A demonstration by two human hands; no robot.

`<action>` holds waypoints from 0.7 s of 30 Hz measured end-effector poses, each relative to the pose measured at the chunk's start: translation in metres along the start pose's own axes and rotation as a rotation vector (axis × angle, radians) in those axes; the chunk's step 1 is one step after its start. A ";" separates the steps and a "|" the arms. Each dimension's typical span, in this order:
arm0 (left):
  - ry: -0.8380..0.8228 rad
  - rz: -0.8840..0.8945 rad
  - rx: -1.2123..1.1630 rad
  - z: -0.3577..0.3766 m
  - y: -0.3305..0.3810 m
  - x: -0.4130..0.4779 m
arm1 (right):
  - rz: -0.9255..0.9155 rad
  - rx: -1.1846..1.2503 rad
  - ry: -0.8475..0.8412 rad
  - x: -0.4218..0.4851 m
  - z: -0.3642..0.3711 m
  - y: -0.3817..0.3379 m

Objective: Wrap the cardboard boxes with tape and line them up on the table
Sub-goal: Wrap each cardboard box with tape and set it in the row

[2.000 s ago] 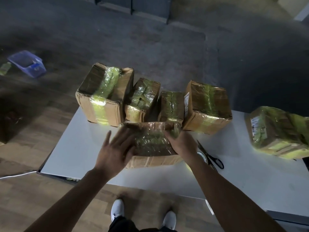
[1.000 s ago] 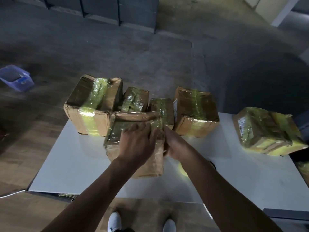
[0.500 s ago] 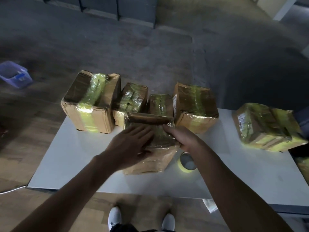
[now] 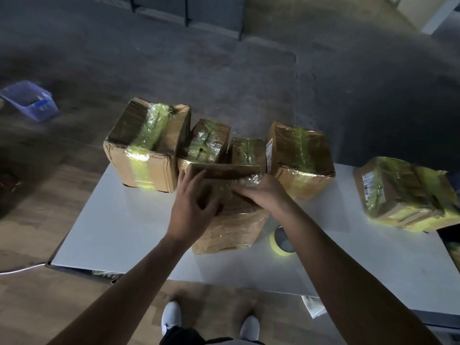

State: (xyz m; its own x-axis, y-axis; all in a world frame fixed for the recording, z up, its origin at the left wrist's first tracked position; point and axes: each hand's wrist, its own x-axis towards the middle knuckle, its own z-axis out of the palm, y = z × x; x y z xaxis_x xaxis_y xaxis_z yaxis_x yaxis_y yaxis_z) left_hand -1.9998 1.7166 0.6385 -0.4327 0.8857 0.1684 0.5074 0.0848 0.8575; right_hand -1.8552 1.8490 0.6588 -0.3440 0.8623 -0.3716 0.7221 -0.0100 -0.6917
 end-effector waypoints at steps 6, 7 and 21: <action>-0.026 -0.588 -0.531 0.011 -0.005 0.007 | -0.010 -0.026 0.008 0.001 -0.005 0.012; -0.061 -0.677 -0.591 0.009 -0.007 0.011 | -0.001 -0.015 0.015 0.001 -0.004 0.013; -0.231 -0.815 -0.792 -0.008 -0.020 0.021 | 0.228 0.246 -0.168 0.006 -0.010 0.002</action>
State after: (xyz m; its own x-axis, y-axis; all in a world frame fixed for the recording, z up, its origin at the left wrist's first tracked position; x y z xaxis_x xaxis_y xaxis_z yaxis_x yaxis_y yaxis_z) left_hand -2.0245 1.7299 0.6288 -0.2291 0.7691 -0.5967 -0.5029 0.4313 0.7490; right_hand -1.8497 1.8586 0.6610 -0.2995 0.7291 -0.6154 0.6329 -0.3308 -0.7000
